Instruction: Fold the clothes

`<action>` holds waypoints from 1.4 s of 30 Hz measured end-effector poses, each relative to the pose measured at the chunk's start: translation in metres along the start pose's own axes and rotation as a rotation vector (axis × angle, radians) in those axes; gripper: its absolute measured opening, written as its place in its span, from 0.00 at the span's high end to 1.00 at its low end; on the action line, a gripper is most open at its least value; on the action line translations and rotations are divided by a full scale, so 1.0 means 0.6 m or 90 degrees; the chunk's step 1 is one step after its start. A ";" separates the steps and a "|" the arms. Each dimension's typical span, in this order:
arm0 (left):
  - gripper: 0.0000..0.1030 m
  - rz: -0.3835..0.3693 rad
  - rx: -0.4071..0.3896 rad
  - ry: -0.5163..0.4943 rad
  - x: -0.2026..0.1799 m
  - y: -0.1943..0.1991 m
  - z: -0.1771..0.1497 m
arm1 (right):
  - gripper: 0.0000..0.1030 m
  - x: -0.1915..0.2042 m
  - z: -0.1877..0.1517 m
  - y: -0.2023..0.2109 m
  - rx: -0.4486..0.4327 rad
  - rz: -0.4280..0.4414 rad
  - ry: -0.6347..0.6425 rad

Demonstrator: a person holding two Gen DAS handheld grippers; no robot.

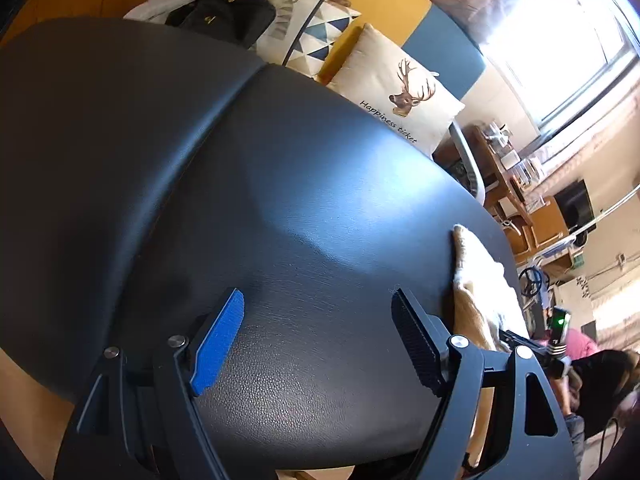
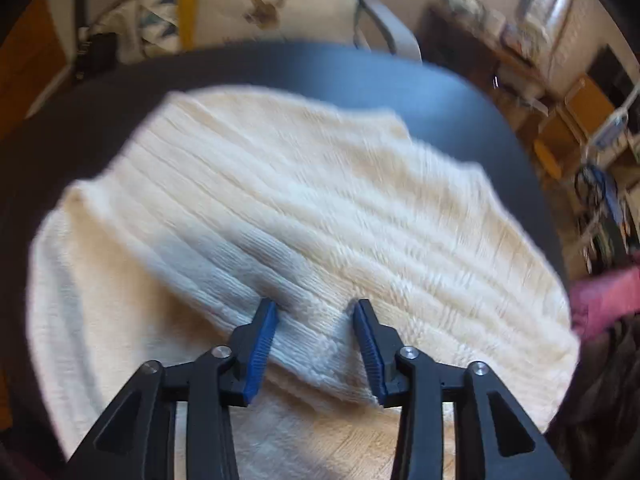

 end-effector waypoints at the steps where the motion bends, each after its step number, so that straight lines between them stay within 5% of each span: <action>1: 0.23 0.002 -0.001 0.000 0.001 -0.002 0.001 | 0.53 -0.003 -0.002 0.003 -0.010 0.013 -0.010; 3: 0.23 0.001 -0.001 -0.003 0.001 -0.006 0.003 | 0.59 -0.005 -0.002 0.010 -0.020 0.030 -0.041; 6: 0.23 -0.008 0.002 -0.008 -0.003 -0.011 0.003 | 0.94 -0.001 0.002 0.023 -0.051 0.054 -0.086; 10: 0.23 -0.024 0.011 0.002 -0.003 -0.017 0.001 | 0.95 -0.005 0.023 0.055 -0.107 0.131 -0.188; 14: 0.23 -0.030 0.012 0.010 -0.001 -0.015 -0.001 | 0.97 0.029 0.104 0.149 -0.222 0.263 -0.221; 18: 0.23 -0.026 -0.001 0.023 0.005 -0.001 -0.001 | 1.00 0.198 0.182 0.254 -0.307 0.402 -0.101; 21: 0.23 -0.020 -0.013 0.038 0.019 0.014 -0.003 | 0.90 0.373 0.185 0.307 -0.300 0.543 0.016; 22: 0.23 -0.016 -0.017 0.040 0.024 0.020 -0.002 | 0.76 0.406 0.178 0.312 -0.301 0.549 0.043; 27: 0.23 0.006 -0.036 0.046 0.048 0.049 -0.001 | 0.75 0.477 0.117 0.300 -0.321 0.427 0.139; 29: 0.23 0.009 -0.037 0.052 0.059 0.050 0.000 | 0.75 0.431 0.083 0.282 -0.320 0.358 0.127; 34: 0.23 -0.002 -0.029 0.074 0.067 0.034 -0.002 | 0.71 0.174 -0.023 0.210 -0.230 0.209 -0.055; 38: 0.23 -0.006 -0.028 0.060 0.045 0.029 0.001 | 0.67 0.065 -0.052 0.145 -0.173 0.276 -0.229; 42: 0.23 -0.002 -0.025 0.028 0.018 0.033 0.003 | 0.67 0.066 -0.030 0.083 -0.134 0.351 -0.363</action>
Point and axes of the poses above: each gripper's, at about its wrist camera, not at the fingertips, and y roughly against the way its jaws point, x to its left, z to its top, the point moved 6 cm from there along -y, roughly the way its jaws point, and after that the axes turned 1 degree about -z, right-handed, at the moved point
